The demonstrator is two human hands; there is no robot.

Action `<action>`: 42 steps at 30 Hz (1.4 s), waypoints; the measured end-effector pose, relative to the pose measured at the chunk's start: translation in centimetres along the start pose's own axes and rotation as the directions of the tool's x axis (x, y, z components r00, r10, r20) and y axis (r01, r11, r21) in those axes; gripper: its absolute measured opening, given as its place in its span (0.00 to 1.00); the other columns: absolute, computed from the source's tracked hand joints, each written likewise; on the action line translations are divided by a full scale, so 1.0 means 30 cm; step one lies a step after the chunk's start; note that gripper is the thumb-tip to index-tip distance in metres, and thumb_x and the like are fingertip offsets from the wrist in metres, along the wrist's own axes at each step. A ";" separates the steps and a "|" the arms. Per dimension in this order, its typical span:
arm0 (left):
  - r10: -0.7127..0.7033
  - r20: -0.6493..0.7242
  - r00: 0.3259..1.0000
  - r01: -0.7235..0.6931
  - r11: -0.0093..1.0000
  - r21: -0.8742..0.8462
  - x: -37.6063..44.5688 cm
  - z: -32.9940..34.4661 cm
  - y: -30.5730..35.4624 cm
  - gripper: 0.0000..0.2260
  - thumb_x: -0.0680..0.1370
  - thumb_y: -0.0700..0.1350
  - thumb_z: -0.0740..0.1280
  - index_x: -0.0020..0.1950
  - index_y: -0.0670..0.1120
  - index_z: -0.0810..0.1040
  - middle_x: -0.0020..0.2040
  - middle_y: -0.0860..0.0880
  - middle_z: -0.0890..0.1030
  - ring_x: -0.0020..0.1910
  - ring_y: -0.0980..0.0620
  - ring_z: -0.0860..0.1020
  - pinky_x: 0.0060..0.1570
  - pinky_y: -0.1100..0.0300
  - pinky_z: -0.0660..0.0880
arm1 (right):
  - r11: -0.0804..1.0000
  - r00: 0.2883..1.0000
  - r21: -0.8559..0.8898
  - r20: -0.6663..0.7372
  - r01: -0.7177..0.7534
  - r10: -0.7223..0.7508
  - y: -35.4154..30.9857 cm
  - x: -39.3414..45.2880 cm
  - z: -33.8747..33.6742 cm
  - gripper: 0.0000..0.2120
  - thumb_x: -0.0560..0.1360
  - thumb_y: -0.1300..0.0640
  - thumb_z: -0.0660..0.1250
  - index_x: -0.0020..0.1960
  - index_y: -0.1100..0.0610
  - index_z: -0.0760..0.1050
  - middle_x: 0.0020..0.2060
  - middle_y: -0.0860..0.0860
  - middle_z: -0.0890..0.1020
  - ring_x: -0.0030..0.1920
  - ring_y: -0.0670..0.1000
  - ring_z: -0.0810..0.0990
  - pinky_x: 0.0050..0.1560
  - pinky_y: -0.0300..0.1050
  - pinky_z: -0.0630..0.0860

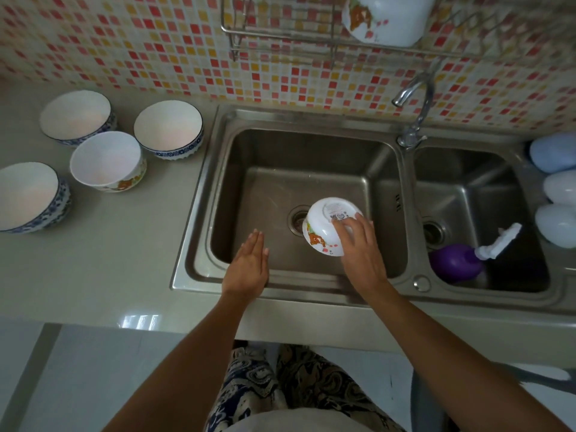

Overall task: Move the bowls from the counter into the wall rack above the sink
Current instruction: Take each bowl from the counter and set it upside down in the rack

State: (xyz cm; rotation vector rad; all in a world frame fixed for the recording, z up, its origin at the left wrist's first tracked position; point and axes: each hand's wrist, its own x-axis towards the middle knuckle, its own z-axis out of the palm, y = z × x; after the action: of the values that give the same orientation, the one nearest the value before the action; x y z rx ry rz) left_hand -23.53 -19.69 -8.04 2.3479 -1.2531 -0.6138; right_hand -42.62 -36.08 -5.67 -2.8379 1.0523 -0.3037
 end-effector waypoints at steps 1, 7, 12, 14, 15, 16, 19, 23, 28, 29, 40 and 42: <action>0.007 0.011 1.000 -0.007 1.000 -0.001 -0.002 -0.003 -0.001 0.25 0.83 0.53 0.45 0.77 0.44 0.54 0.78 0.47 0.55 0.77 0.51 0.53 0.76 0.56 0.51 | 0.988 0.995 0.120 0.015 -0.098 0.097 -0.019 0.002 -0.014 0.41 0.63 0.66 0.78 0.72 0.56 0.65 0.67 0.58 0.69 0.68 0.60 0.67 0.63 0.60 0.74; 0.039 -0.060 0.997 -0.042 0.998 -0.054 0.008 -0.080 0.044 0.26 0.82 0.55 0.45 0.78 0.47 0.47 0.79 0.50 0.48 0.77 0.56 0.45 0.73 0.62 0.43 | 0.363 0.728 0.717 0.290 -0.595 0.621 -0.111 0.082 -0.142 0.35 0.60 0.45 0.80 0.63 0.53 0.73 0.55 0.49 0.76 0.57 0.52 0.77 0.53 0.49 0.79; 0.192 -0.285 0.939 -0.214 0.976 -0.050 0.129 -0.294 0.126 0.27 0.81 0.58 0.46 0.77 0.52 0.44 0.77 0.55 0.44 0.76 0.59 0.45 0.74 0.61 0.49 | -0.301 0.597 0.826 0.556 -0.477 0.578 -0.161 0.126 -0.338 0.25 0.71 0.40 0.71 0.64 0.49 0.74 0.59 0.51 0.77 0.58 0.57 0.77 0.53 0.62 0.80; 0.263 -0.380 0.886 -0.282 0.959 0.007 0.189 -0.416 0.184 0.25 0.82 0.55 0.48 0.77 0.51 0.43 0.77 0.55 0.44 0.76 0.59 0.44 0.74 0.62 0.46 | -0.412 0.654 0.827 0.557 -0.382 0.512 -0.177 0.150 -0.417 0.25 0.72 0.39 0.69 0.65 0.46 0.73 0.60 0.52 0.77 0.59 0.58 0.77 0.53 0.64 0.79; 0.296 -0.425 0.855 -0.309 0.950 0.041 0.218 -0.479 0.215 0.25 0.82 0.53 0.49 0.77 0.50 0.44 0.77 0.54 0.45 0.76 0.58 0.44 0.74 0.62 0.46 | -0.441 0.677 0.829 0.544 -0.343 0.496 -0.185 0.168 -0.458 0.24 0.72 0.39 0.68 0.65 0.46 0.73 0.59 0.52 0.77 0.59 0.59 0.78 0.54 0.65 0.79; 0.320 -0.464 0.826 -0.327 0.943 0.068 0.244 -0.544 0.246 0.25 0.83 0.52 0.50 0.78 0.50 0.45 0.78 0.53 0.46 0.77 0.58 0.43 0.74 0.62 0.45 | -0.463 0.700 0.831 0.529 -0.309 0.481 -0.194 0.187 -0.504 0.22 0.74 0.39 0.66 0.65 0.46 0.73 0.59 0.53 0.78 0.59 0.60 0.78 0.55 0.65 0.78; 0.375 -0.542 0.752 -0.352 0.924 0.150 0.323 -0.722 0.322 0.25 0.84 0.51 0.51 0.78 0.49 0.46 0.79 0.52 0.46 0.77 0.59 0.43 0.73 0.64 0.40 | -0.475 0.773 0.848 0.458 -0.233 0.438 -0.211 0.254 -0.633 0.18 0.75 0.39 0.64 0.62 0.45 0.74 0.58 0.53 0.80 0.58 0.60 0.79 0.54 0.65 0.78; 0.483 -0.429 0.763 -0.357 0.869 0.344 0.421 -0.862 0.390 0.26 0.83 0.56 0.42 0.78 0.48 0.43 0.79 0.51 0.43 0.77 0.54 0.40 0.75 0.56 0.40 | -0.456 0.805 0.862 0.424 -0.220 0.414 -0.235 0.351 -0.770 0.17 0.76 0.36 0.60 0.56 0.45 0.76 0.56 0.53 0.81 0.56 0.58 0.80 0.51 0.60 0.79; 0.451 -0.272 0.850 -0.288 0.831 0.476 0.482 -0.873 0.382 0.33 0.73 0.64 0.25 0.76 0.51 0.36 0.78 0.52 0.38 0.76 0.53 0.35 0.76 0.51 0.40 | -0.447 0.801 0.872 0.407 -0.198 0.439 -0.261 0.489 -0.864 0.19 0.76 0.37 0.62 0.60 0.48 0.73 0.55 0.54 0.79 0.55 0.58 0.79 0.49 0.60 0.80; 0.447 -0.270 0.853 -0.286 0.833 0.474 0.484 -0.868 0.375 0.34 0.73 0.64 0.24 0.76 0.51 0.36 0.78 0.53 0.37 0.75 0.53 0.34 0.76 0.51 0.41 | -0.458 0.801 0.870 0.402 -0.183 0.444 -0.264 0.516 -0.876 0.20 0.76 0.38 0.63 0.62 0.48 0.72 0.55 0.54 0.78 0.55 0.58 0.78 0.49 0.61 0.80; 0.439 -0.327 0.837 -0.310 0.872 0.378 0.499 -0.839 0.369 0.27 0.80 0.60 0.36 0.77 0.53 0.38 0.77 0.56 0.38 0.75 0.57 0.34 0.73 0.56 0.36 | 0.029 0.845 0.998 0.038 -0.063 0.534 -0.291 0.782 -0.905 0.20 0.72 0.47 0.73 0.61 0.48 0.73 0.49 0.41 0.77 0.59 0.52 0.76 0.47 0.45 0.80; 0.439 -0.337 0.833 -0.309 0.874 0.375 0.500 -0.837 0.367 0.26 0.81 0.59 0.38 0.77 0.53 0.38 0.77 0.57 0.37 0.75 0.58 0.33 0.72 0.58 0.35 | 0.217 0.873 0.975 -0.068 -0.044 0.483 -0.296 0.818 -0.887 0.22 0.71 0.49 0.74 0.63 0.50 0.74 0.49 0.39 0.77 0.57 0.50 0.77 0.42 0.36 0.75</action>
State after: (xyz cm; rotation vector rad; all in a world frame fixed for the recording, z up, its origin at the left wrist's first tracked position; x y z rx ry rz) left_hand -9.46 -34.39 15.70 2.1902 -1.6259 0.2212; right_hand -24.67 -46.05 25.41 -1.4156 0.8825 -1.0512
